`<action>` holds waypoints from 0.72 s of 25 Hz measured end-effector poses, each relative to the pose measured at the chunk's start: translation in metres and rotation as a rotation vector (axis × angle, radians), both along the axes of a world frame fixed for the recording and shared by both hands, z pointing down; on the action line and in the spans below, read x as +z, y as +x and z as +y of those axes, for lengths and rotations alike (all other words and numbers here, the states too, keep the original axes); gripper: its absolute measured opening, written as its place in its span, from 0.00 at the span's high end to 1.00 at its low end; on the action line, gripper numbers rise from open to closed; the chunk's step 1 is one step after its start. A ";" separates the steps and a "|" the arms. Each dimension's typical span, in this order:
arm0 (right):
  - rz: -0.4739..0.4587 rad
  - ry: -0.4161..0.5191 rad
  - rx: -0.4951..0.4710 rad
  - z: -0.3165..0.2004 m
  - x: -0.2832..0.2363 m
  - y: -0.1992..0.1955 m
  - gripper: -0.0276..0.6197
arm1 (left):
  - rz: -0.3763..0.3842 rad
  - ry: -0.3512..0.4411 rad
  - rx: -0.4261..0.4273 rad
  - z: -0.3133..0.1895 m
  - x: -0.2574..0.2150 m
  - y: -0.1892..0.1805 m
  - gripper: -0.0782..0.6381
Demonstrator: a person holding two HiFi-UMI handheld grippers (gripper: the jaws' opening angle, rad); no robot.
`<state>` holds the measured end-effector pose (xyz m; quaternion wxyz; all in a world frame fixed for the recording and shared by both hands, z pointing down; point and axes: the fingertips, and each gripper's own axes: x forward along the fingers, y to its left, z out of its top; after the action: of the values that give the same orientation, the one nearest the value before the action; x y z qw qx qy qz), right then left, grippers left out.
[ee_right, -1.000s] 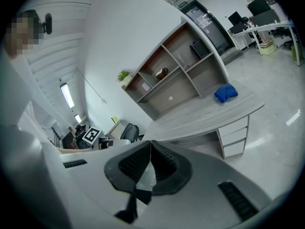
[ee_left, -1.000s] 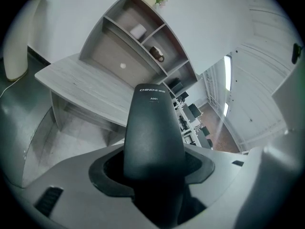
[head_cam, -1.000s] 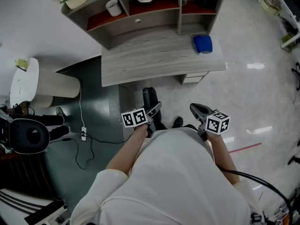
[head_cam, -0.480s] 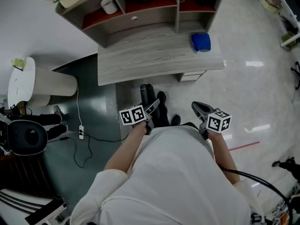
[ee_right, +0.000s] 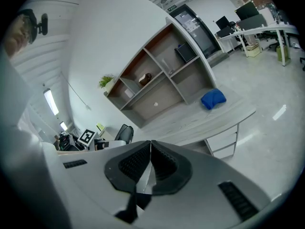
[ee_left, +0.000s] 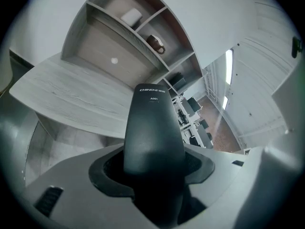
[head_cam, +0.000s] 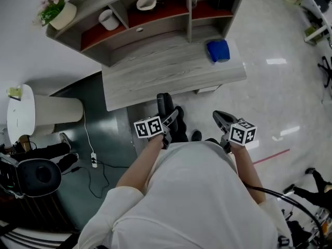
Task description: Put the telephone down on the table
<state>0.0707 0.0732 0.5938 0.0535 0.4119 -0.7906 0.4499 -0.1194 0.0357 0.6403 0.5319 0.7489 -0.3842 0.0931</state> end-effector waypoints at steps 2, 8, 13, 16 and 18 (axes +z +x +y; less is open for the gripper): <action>-0.002 -0.001 0.019 -0.013 -0.001 -0.003 0.93 | -0.009 -0.001 0.027 -0.016 0.003 -0.001 0.50; 0.009 -0.020 0.062 -0.053 0.000 -0.011 0.93 | -0.035 0.007 0.103 -0.068 0.008 -0.004 0.50; 0.015 -0.024 0.110 -0.084 -0.004 -0.020 0.93 | -0.057 0.025 0.169 -0.110 0.009 -0.009 0.50; 0.024 -0.025 0.132 -0.098 -0.004 -0.024 0.93 | -0.081 0.039 0.200 -0.131 0.012 -0.012 0.50; 0.031 -0.021 0.148 -0.107 -0.004 -0.025 0.93 | -0.090 0.042 0.222 -0.143 0.014 -0.013 0.50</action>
<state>0.0456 -0.0342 0.5903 0.0367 0.4756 -0.7523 0.4544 -0.1321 -0.1073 0.6540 0.4845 0.7930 -0.3243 0.1770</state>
